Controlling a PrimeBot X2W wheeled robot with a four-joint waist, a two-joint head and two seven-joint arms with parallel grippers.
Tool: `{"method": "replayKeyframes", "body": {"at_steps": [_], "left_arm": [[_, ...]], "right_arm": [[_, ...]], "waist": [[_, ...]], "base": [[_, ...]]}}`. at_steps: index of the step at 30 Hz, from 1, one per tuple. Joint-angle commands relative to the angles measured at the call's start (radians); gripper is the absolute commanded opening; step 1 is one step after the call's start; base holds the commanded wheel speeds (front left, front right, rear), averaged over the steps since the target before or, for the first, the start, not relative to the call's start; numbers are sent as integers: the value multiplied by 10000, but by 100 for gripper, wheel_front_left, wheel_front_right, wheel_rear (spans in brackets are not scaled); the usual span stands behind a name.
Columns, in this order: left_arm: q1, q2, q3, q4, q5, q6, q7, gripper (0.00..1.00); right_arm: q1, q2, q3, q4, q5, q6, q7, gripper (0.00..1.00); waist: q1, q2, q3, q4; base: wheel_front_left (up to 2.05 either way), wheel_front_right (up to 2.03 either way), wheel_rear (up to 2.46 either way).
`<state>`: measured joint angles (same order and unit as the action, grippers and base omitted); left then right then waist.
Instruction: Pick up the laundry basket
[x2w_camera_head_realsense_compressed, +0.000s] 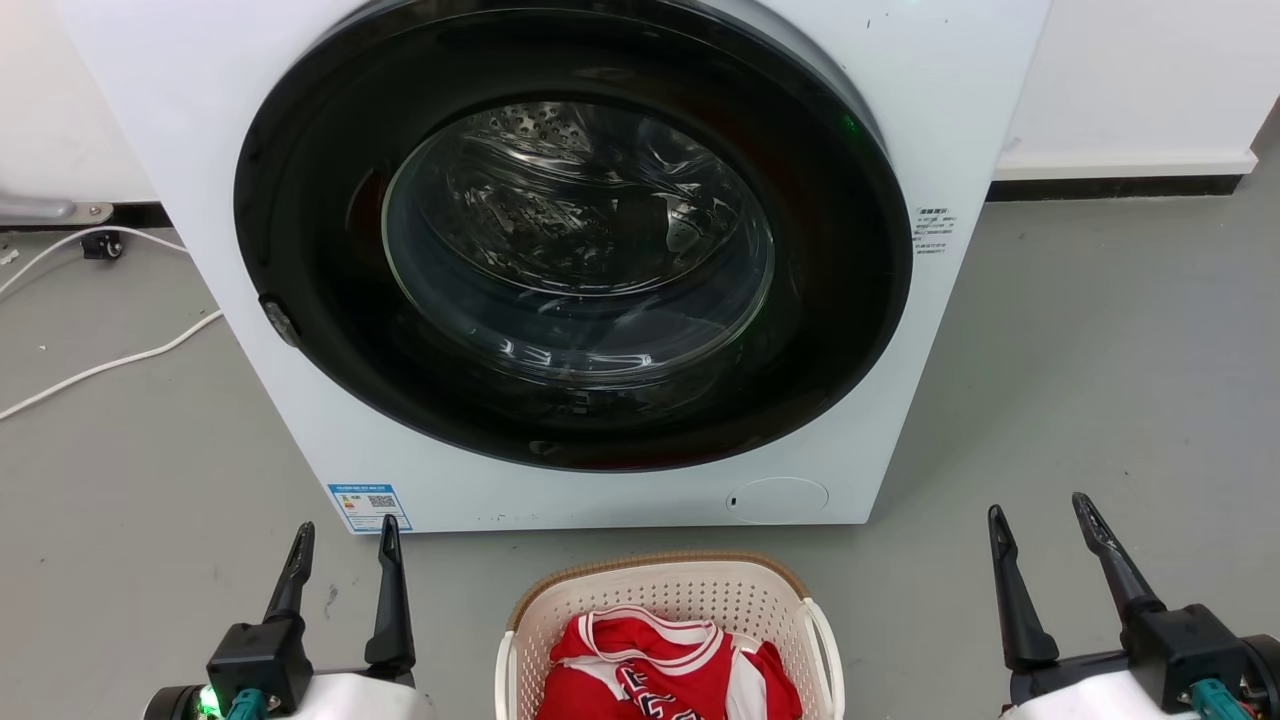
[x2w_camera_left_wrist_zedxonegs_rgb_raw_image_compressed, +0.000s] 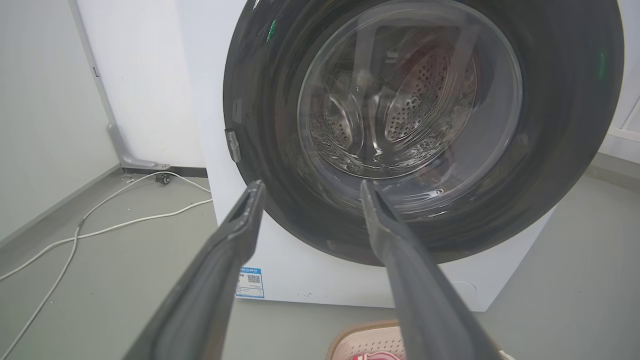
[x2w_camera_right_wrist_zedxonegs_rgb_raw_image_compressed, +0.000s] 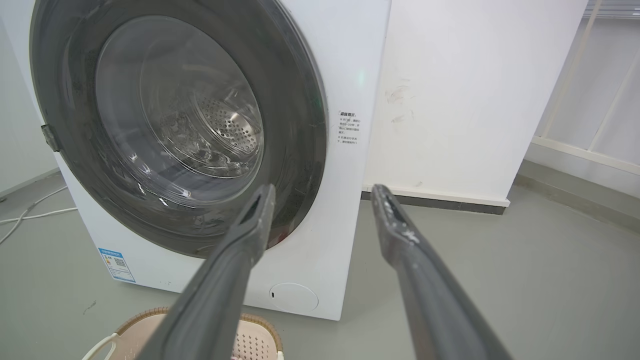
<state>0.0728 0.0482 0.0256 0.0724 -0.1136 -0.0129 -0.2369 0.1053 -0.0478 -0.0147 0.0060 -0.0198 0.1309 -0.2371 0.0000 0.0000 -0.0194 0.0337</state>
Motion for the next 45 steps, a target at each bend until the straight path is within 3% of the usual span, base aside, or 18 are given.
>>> {"method": "replayKeyframes", "body": {"at_steps": [1, 14, 45], "left_arm": [[69, 32, -10, -37, 192, 52, -86, 100], [251, 86, -57, 0, 1169, 236, -312, 100], [209, 111, -60, 141, 1085, 278, -311, 100]], "right_arm": [[120, -42, 2, -77, -217, -3, -84, 100], [247, -41, -49, -152, -1183, -3, -287, 100], [141, -39, -209, 70, -312, -3, -284, 100]], "waist": [[0, 0, 0, 4], [0, 0, -23, 10], [0, 0, -25, -17]], "base": [[0, 0, 0], [0, 0, 0], [0, 0, 0]]}}
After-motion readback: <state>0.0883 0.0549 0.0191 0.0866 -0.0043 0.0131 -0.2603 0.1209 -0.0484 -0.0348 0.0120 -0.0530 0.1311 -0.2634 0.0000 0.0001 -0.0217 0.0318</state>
